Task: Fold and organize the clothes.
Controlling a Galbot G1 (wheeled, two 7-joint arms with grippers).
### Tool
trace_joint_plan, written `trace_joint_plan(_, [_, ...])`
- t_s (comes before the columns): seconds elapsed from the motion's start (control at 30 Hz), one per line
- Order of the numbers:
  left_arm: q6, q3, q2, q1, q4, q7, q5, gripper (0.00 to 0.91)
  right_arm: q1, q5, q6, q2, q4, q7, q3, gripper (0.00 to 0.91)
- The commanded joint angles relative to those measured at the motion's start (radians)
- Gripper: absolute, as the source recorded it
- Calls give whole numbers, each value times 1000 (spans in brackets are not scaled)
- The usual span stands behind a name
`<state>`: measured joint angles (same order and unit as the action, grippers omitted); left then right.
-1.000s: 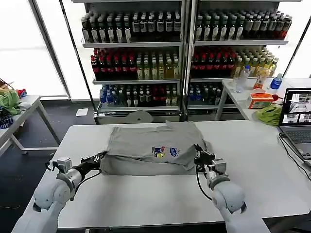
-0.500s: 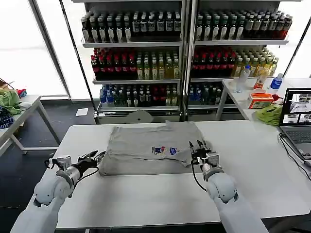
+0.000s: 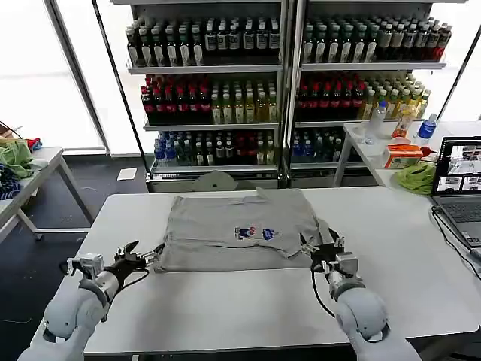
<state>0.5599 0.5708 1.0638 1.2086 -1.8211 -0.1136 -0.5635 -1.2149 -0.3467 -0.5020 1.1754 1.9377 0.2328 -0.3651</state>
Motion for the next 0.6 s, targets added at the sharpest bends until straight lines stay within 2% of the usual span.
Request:
trace_joint_plan(0.03, [3, 2, 20, 94, -54, 14, 0, 786, -113, -22, -44, -9, 80, 40, -54, 867])
trace_joint_plan(0.07, [3, 2, 19, 91, -47, 13, -3, 695, -112, -22, -50, -8, 79, 46, -52, 796])
trace_joint_plan(0.1, [4, 0, 19, 86, -40, 15, -10, 645, -109, -23, -54, -6, 73, 57, -51, 756])
trace_joint_plan(0.13, [6, -3, 20, 79, -33, 16, -21, 534, -104, -32, -50, -3, 52, 62, -52, 655])
trace_joint_plan(0.17, [6, -3, 20, 77, -27, 14, -22, 524, -101, -37, -49, -1, 40, 66, -52, 595])
trace_joint_plan(0.3, [6, -7, 23, 73, -6, 6, -23, 534, -89, -76, -64, 7, 1, 79, -33, 514])
trace_joint_plan(0.4, [7, -8, 23, 73, 3, -2, -23, 484, -88, -74, -72, 8, -19, 80, -15, 81])
trace_joint_plan(0.43, [7, -8, 24, 71, 6, -4, -24, 433, -89, -74, -74, 8, -21, 80, -15, 81])
trace_joint_plan(0.47, [7, -7, 24, 69, 10, -7, -25, 343, -90, -74, -75, 8, -23, 77, -12, 0])
trace_joint_plan(0.5, [7, -7, 25, 66, 21, -12, -25, 292, -88, -74, -72, 11, -33, 78, -6, 0])
trace_joint_plan(0.53, [7, -6, 25, 65, 24, -17, -25, 121, -86, -74, -71, 13, -37, 78, -5, 0])
trace_joint_plan(0.57, [7, -4, 23, 65, 29, -25, -25, 71, -83, -74, -69, 17, -40, 78, -2, 0])
trace_joint_plan(0.6, [7, -4, 20, 68, 33, -37, -25, 60, -80, -75, -68, 18, -38, 76, 2, 0])
